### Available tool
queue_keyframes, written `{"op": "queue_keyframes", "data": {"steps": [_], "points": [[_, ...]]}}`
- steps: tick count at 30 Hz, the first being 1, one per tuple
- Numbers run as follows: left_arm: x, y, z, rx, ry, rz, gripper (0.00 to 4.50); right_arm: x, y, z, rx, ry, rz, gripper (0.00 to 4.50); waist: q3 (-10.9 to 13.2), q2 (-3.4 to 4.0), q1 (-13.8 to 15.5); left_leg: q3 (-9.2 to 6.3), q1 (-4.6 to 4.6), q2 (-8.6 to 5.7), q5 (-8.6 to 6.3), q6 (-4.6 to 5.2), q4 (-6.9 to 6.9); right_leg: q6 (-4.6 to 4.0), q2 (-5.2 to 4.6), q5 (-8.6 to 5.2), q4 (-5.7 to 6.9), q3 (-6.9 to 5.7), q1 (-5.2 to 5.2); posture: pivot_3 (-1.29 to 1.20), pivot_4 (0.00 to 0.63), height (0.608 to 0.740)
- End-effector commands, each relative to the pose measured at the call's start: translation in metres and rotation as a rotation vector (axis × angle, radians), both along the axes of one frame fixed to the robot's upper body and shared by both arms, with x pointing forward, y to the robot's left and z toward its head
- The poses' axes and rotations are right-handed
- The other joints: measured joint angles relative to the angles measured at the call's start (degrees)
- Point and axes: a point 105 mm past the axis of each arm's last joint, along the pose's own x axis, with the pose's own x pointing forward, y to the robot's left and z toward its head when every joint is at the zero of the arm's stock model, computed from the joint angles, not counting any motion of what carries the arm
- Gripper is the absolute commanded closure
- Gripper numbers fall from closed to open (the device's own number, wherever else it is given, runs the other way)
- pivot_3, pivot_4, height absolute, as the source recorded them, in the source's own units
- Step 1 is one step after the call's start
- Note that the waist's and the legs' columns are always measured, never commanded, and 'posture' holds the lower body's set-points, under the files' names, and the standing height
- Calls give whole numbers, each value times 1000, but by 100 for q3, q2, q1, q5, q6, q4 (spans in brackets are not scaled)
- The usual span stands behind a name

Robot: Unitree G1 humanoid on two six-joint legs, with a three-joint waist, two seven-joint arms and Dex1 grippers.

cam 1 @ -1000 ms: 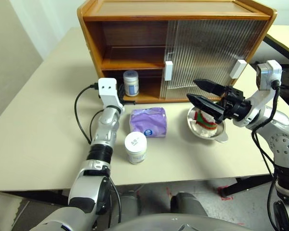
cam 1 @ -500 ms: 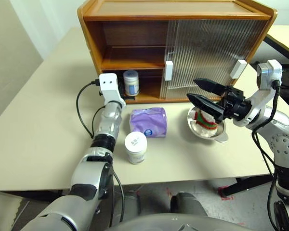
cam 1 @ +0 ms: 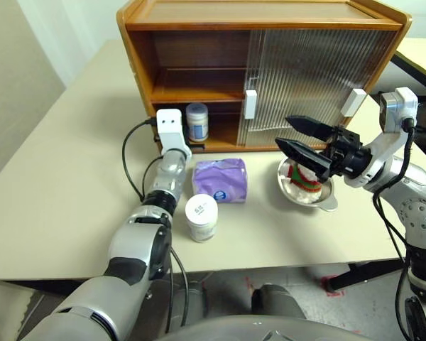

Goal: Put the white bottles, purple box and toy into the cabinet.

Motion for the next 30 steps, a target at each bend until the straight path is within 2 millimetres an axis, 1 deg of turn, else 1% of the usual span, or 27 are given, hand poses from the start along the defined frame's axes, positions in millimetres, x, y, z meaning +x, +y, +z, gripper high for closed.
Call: {"op": "queue_keyframes", "data": {"steps": [1,9,15,26,30], "points": [[2,-18,2,20,6,-63,4480,-3,-3,4,4,-9,-7,0,0,0,0,0,0,0,-1,-1,0,1,0,1,0,0,0,-67,0,740],[2,-33,2,27,18,-106,4480,-4,-4,4,2,-9,-15,0,0,0,-22,2,-1,-3,3,-9,3,5,0,2,-7,0,4,-80,0,740],[3,-43,4,31,18,-136,4480,-5,-6,4,-1,-8,-21,0,0,0,-155,0,-1,-3,3,-8,3,5,0,2,-8,0,4,-92,0,740],[5,-54,8,46,27,-174,4480,-6,-6,6,-2,-13,-36,0,0,-1,-242,0,-1,-2,2,-9,3,8,0,1,-8,1,4,-110,0,740],[5,-55,9,50,32,-180,4480,-6,-7,6,-2,-13,-39,0,0,0,-295,-1,-2,-4,3,-9,3,11,-1,2,-9,3,4,-110,0,740]]}}
